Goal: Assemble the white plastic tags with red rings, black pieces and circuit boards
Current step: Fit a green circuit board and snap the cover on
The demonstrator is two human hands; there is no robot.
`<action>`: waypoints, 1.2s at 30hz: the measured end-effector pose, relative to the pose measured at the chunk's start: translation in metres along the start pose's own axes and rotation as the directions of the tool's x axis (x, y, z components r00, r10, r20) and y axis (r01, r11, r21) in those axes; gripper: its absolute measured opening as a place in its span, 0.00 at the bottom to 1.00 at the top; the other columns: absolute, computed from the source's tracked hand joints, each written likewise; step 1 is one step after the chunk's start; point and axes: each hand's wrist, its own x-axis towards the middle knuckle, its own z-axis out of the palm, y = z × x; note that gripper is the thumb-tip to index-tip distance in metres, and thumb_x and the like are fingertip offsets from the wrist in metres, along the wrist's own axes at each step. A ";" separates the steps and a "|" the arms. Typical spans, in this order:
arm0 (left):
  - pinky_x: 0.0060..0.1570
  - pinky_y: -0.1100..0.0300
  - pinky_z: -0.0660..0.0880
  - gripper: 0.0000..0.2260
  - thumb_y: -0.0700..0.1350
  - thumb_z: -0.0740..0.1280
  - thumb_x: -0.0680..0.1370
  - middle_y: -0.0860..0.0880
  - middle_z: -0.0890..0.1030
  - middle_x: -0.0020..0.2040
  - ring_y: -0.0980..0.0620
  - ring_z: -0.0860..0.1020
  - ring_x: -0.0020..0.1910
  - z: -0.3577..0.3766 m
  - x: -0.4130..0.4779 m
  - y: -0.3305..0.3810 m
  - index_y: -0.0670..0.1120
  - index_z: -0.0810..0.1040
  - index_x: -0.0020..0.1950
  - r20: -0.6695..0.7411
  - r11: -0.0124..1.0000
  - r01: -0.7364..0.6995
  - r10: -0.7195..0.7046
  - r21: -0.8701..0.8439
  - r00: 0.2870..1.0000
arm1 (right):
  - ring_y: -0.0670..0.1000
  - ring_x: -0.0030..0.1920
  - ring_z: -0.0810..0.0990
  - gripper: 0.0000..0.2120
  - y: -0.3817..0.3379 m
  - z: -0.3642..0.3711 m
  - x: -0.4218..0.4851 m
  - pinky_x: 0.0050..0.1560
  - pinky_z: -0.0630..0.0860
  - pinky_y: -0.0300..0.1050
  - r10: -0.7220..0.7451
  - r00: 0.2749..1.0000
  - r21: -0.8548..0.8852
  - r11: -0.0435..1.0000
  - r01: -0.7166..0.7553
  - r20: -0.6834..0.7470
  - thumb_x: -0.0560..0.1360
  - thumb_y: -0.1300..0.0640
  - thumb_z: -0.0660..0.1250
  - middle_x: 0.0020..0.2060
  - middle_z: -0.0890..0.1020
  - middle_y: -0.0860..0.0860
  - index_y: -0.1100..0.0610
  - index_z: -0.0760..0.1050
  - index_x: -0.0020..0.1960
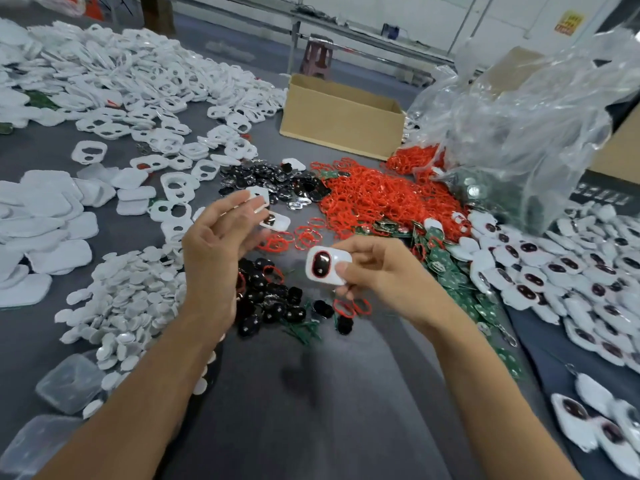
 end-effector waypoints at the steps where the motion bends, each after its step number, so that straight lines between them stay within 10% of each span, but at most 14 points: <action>1: 0.53 0.55 0.80 0.10 0.39 0.67 0.78 0.47 0.85 0.55 0.47 0.83 0.55 -0.001 0.001 -0.001 0.43 0.78 0.59 0.003 1.000 -0.009 0.009 0.015 1.000 | 0.54 0.31 0.79 0.09 0.007 -0.010 -0.017 0.34 0.77 0.44 -0.005 0.998 -0.022 1.000 0.004 -0.063 0.77 0.69 0.64 0.33 0.79 0.60 0.62 0.77 0.56; 5: 0.50 0.58 0.80 0.08 0.43 0.68 0.79 0.45 0.83 0.56 0.49 0.83 0.51 -0.006 0.008 -0.009 0.46 0.79 0.57 0.051 0.996 -0.073 0.070 0.050 0.996 | 0.54 0.32 0.81 0.11 0.037 -0.055 -0.096 0.34 0.78 0.43 -0.034 0.882 -0.057 0.998 0.008 -0.469 0.77 0.66 0.65 0.32 0.81 0.57 0.56 0.78 0.57; 9: 0.51 0.60 0.80 0.27 0.61 0.72 0.72 0.46 0.82 0.60 0.51 0.82 0.54 -0.018 0.020 -0.020 0.46 0.76 0.64 0.106 0.992 -0.076 0.065 0.098 0.992 | 0.48 0.35 0.83 0.10 0.069 -0.100 -0.169 0.31 0.74 0.32 0.033 0.575 -0.054 0.990 -0.132 -0.817 0.76 0.61 0.69 0.37 0.84 0.52 0.49 0.81 0.54; 15: 0.55 0.53 0.80 0.20 0.56 0.65 0.80 0.48 0.79 0.65 0.47 0.79 0.62 -0.037 0.041 -0.043 0.49 0.74 0.69 0.132 0.986 -0.013 -0.009 0.167 0.991 | 0.40 0.34 0.77 0.12 0.110 -0.148 -0.227 0.33 0.70 0.26 0.047 0.344 -0.148 0.842 -0.518 -0.938 0.72 0.55 0.72 0.38 0.82 0.51 0.45 0.79 0.54; 25: 0.43 0.67 0.78 0.09 0.46 0.60 0.83 0.53 0.81 0.51 0.61 0.81 0.40 -0.012 0.017 -0.022 0.47 0.76 0.60 0.055 0.989 -0.032 0.024 0.143 0.998 | 0.64 0.61 0.75 0.11 0.125 -0.167 -0.209 0.67 0.65 0.60 -0.047 0.465 -0.420 0.518 -0.746 -0.884 0.77 0.61 0.66 0.57 0.79 0.65 0.65 0.79 0.58; 30: 0.38 0.63 0.79 0.06 0.39 0.64 0.81 0.52 0.84 0.41 0.56 0.81 0.35 -0.005 0.010 -0.013 0.48 0.79 0.50 -0.099 0.996 -0.015 0.023 0.086 0.995 | 0.60 0.56 0.78 0.08 0.093 -0.122 -0.138 0.60 0.71 0.62 -0.252 0.667 -0.626 0.664 -0.408 -0.701 0.75 0.64 0.68 0.52 0.82 0.57 0.61 0.81 0.53; 36: 0.37 0.63 0.79 0.09 0.34 0.64 0.80 0.49 0.84 0.40 0.54 0.82 0.34 -0.010 0.013 -0.016 0.46 0.80 0.49 -0.159 0.993 0.036 -0.018 0.110 0.987 | 0.46 0.50 0.76 0.07 0.042 -0.032 -0.019 0.54 0.70 0.43 -0.341 0.909 -0.651 0.751 0.111 -0.238 0.74 0.64 0.71 0.48 0.82 0.47 0.56 0.82 0.51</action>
